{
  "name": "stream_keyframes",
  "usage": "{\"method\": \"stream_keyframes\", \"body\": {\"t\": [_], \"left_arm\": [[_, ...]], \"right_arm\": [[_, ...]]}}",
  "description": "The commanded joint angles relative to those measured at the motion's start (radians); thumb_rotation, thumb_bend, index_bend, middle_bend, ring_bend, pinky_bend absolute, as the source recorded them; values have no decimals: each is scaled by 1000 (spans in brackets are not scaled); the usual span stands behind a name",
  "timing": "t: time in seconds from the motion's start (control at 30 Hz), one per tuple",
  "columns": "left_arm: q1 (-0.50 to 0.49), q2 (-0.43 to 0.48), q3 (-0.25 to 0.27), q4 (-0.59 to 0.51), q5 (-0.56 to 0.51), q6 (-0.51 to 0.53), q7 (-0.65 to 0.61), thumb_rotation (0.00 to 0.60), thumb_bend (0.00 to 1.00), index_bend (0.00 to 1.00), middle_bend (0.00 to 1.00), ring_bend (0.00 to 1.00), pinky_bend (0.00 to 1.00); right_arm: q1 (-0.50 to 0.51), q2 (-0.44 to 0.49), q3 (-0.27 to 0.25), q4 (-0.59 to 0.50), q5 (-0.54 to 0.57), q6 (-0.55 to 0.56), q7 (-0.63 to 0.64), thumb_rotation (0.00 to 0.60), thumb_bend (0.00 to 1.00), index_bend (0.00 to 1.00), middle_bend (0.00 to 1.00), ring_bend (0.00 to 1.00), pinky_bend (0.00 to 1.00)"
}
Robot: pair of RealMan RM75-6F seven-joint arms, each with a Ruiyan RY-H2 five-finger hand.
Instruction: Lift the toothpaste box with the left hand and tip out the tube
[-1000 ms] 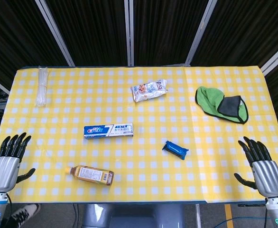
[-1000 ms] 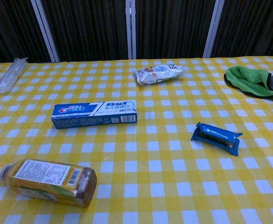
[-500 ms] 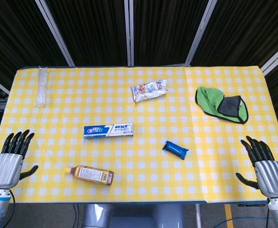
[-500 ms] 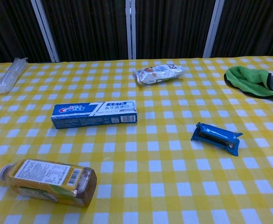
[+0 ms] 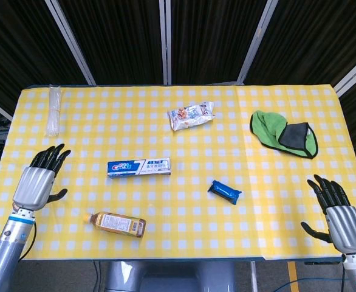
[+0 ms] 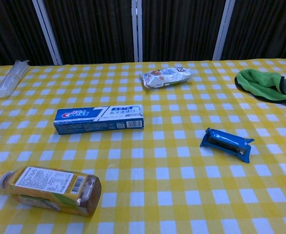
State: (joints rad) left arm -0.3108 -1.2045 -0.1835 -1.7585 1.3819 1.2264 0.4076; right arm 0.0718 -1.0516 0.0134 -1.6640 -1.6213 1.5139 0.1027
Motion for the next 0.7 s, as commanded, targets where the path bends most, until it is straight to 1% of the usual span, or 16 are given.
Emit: {"method": "stream_keyframes", "body": {"t": [0.03,0.13,0.17,0.27,0.33,0.47,0.57,0.7], "left_arm": [[-94,-11,-64,-21,-128,-102,90,600,188,106,0,71,140],[-144,-33,-87,-20,-210,-155,135,600,188,119,2,91,160],[-171,-47,-95,-12,-255,-183,158,600,189,122,4,92,161],[-227,-81,-100,18,-340,-231,220,600,194,143,26,107,180],[-270,-114,-97,45,-405,-258,274,600,196,156,41,118,194],[-325,-172,-83,90,-492,-292,337,600,203,171,55,128,205],[-373,-233,-68,137,-576,-298,393,600,204,173,57,130,208],[-412,-290,-62,177,-654,-296,421,600,205,174,57,129,207]], "right_arm": [[0,5,1,1,-2,3,14,600,80,0,0,0,0],[1,8,3,4,0,4,31,600,80,0,0,0,0],[2,11,3,5,3,1,40,600,80,0,0,0,0],[4,16,5,8,9,-4,62,600,80,0,0,0,0],[6,19,7,11,8,-3,82,600,79,0,0,0,0],[9,23,9,18,10,-6,103,600,80,0,0,0,0],[11,26,12,24,18,-10,126,600,80,0,0,0,0],[11,31,14,27,21,-8,144,600,79,0,0,0,0]]}}
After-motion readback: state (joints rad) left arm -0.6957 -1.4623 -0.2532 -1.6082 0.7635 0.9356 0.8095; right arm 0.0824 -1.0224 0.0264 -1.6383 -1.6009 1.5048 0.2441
